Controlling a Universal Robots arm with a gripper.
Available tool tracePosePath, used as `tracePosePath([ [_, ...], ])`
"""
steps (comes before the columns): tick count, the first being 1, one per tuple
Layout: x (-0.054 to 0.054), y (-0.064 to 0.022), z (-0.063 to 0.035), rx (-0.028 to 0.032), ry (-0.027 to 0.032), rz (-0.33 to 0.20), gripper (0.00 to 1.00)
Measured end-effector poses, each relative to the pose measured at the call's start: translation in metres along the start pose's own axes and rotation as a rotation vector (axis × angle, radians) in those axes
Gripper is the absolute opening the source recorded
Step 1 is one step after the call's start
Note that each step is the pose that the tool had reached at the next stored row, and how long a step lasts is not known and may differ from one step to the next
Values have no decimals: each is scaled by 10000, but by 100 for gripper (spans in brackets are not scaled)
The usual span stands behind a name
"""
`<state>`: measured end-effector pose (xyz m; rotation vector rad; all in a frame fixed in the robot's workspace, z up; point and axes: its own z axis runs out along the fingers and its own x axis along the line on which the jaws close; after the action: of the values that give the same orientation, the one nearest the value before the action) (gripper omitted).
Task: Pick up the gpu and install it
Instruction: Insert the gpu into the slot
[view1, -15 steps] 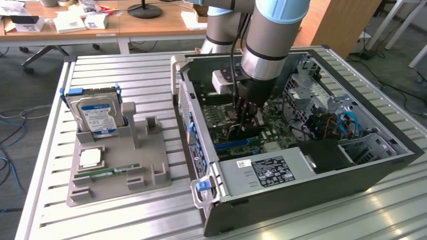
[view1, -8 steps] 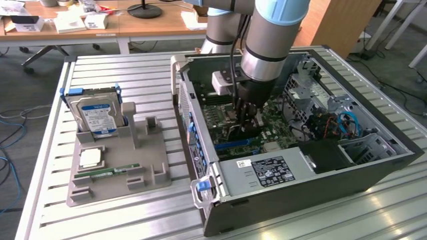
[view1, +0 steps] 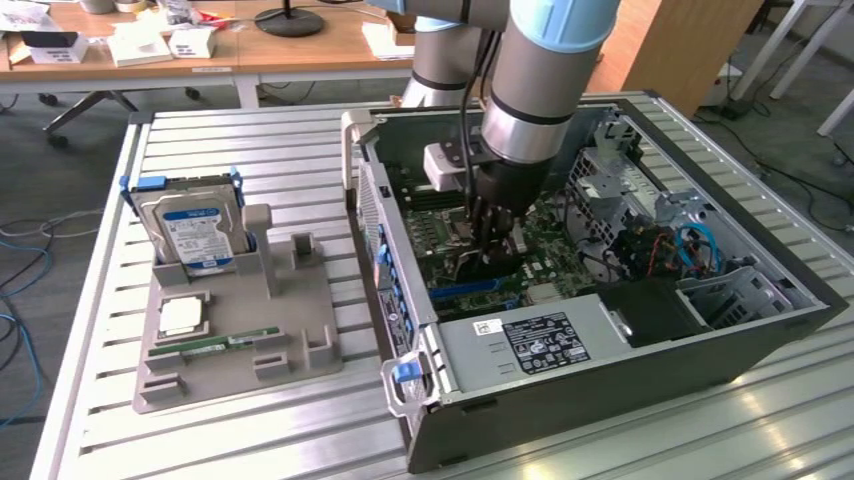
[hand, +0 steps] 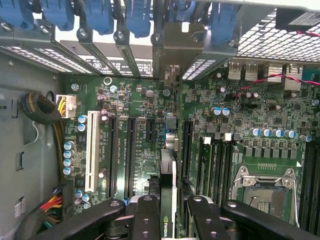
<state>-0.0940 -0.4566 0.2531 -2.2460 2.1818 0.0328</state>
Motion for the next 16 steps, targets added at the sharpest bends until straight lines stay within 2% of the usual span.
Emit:
tracePosePath([
  [9,1,1,12,2,4,-11,26],
  [14,0,5,13,73,6,-12,26],
  [16,0,8,12,85,7,-12,26],
])
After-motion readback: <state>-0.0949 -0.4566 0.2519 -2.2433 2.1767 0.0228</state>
